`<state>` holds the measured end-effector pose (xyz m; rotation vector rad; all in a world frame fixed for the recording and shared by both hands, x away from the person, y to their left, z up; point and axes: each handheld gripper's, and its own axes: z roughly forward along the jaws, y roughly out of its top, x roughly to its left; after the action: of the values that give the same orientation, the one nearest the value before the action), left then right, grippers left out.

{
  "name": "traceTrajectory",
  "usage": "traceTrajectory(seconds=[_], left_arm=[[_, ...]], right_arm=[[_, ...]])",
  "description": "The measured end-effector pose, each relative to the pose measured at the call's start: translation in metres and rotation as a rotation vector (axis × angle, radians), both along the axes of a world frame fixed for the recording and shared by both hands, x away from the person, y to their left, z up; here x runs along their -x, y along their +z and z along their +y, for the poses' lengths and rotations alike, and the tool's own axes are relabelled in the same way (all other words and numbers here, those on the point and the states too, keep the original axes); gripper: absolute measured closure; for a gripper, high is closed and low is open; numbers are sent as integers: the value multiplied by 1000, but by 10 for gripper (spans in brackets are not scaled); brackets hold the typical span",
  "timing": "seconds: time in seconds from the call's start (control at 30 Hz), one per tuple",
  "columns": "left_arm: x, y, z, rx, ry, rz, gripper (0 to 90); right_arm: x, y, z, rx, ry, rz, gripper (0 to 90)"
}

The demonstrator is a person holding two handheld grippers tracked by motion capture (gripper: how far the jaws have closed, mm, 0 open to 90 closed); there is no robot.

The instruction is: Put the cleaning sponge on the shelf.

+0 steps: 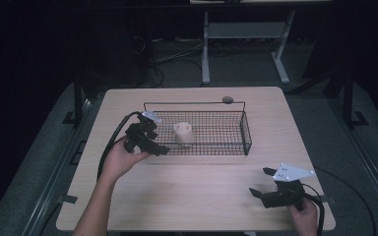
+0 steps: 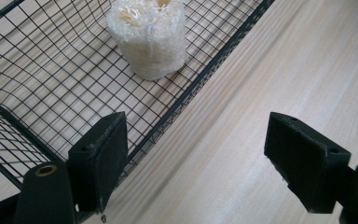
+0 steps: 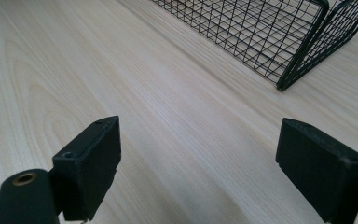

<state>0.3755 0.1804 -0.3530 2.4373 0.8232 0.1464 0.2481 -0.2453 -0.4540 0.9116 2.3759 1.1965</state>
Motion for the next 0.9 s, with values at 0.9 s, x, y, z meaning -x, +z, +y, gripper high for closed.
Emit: traceTrajectory(seconds=[0.9], left_arm=[[38, -14, 21, 37, 27, -7, 211]], right_arm=[[-1, -3, 4, 33, 2, -2, 135]])
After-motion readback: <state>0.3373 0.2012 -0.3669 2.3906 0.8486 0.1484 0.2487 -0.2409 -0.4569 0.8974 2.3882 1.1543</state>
